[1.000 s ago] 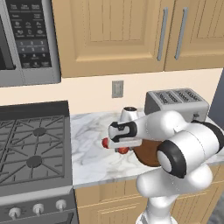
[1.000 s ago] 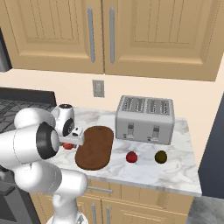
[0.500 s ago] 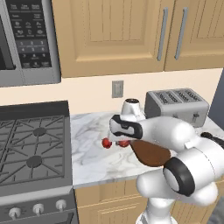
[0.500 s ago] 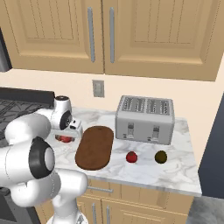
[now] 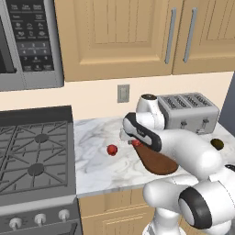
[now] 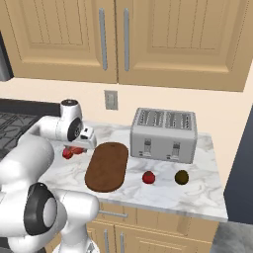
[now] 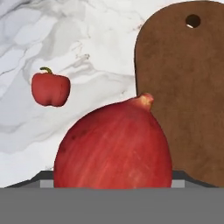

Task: Place the avocado, onion, tomato, and bell pepper on the cutting board.

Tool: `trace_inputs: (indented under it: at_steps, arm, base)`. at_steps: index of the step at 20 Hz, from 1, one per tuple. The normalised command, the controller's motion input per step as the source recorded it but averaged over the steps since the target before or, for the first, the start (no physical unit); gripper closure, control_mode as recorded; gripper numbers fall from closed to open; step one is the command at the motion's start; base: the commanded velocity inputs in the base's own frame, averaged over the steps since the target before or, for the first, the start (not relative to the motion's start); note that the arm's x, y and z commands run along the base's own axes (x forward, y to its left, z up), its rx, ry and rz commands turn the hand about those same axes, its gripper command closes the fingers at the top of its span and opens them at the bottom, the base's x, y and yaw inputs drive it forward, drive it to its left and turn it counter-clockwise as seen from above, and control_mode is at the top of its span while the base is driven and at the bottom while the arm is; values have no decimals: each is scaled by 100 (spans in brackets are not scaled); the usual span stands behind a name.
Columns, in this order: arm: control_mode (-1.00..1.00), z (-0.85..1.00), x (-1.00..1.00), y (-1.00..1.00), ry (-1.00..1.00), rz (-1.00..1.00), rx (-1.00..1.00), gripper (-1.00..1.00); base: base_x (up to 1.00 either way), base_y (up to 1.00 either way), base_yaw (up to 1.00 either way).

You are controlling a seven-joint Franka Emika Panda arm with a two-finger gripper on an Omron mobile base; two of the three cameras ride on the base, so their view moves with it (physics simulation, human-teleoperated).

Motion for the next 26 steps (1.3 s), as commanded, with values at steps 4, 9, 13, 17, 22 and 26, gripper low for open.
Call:
trace_inputs:
  at_steps: [4,9,13,17,22,26]
  arm:
    - [-100,21,0,-60,0,0,0,100]
    - [-100,2,0,-61,0,0,0,100]
    - [-100,0,14,-33,0,0,0,100]
    - [-100,0,35,-9,0,0,0,100]
    - [-100,-12,53,0,2,0,0,100]
    - [-100,-26,36,0,5,0,0,100]
  base:
    - [0,0,0]
    - [0,0,0]
    - [0,0,0]
    - [0,0,0]
    - [0,0,0]
    - [0,0,0]
